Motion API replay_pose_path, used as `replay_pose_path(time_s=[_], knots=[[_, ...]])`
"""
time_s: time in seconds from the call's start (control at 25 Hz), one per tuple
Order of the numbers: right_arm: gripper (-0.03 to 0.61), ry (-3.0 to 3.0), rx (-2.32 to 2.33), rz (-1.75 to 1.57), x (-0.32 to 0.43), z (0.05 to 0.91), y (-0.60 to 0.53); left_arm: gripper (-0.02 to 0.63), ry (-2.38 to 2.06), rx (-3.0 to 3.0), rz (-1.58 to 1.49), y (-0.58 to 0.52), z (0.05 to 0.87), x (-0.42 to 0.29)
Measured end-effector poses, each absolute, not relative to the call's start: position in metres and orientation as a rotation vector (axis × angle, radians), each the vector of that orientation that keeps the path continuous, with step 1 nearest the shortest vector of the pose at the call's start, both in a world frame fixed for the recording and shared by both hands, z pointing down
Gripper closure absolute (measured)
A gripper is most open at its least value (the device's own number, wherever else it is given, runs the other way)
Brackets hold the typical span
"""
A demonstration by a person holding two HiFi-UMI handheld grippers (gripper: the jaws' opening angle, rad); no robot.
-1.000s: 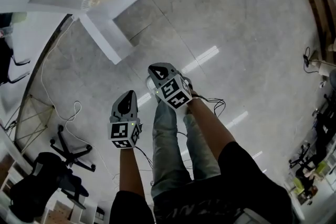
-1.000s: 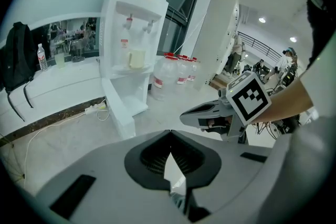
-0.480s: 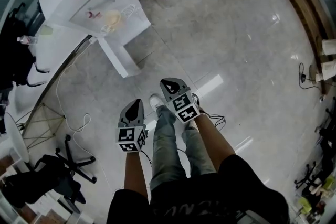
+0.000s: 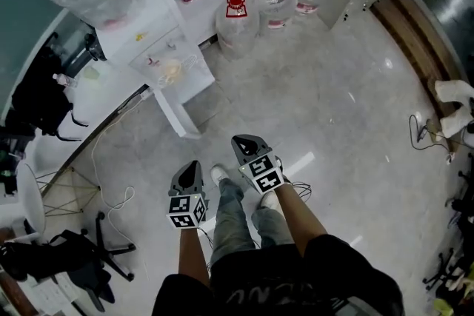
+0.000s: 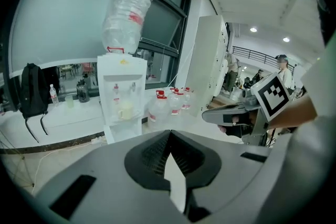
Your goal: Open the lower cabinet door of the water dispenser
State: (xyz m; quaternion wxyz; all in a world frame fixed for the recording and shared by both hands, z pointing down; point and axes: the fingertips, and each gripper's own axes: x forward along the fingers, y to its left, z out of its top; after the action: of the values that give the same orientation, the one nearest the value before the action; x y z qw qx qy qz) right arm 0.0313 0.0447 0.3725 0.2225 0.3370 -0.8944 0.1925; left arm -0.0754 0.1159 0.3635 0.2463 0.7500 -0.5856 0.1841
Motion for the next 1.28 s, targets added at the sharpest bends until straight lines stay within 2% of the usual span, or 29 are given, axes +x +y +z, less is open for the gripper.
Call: replay_pose_path(time_s=[0.44, 1.28], knots=[[0.566, -2.564, 0.992, 0.408, 0.087, 0.256, 0.085, 0.601, -1.716, 2.114, 0.387, 0.146, 0.255, -0.036], [0.566, -2.661, 1.112, 0.130, 0.148, 0.123, 0.122, 0.601, -2.005, 2.172, 0.252, 0.188, 0.113, -0.042]])
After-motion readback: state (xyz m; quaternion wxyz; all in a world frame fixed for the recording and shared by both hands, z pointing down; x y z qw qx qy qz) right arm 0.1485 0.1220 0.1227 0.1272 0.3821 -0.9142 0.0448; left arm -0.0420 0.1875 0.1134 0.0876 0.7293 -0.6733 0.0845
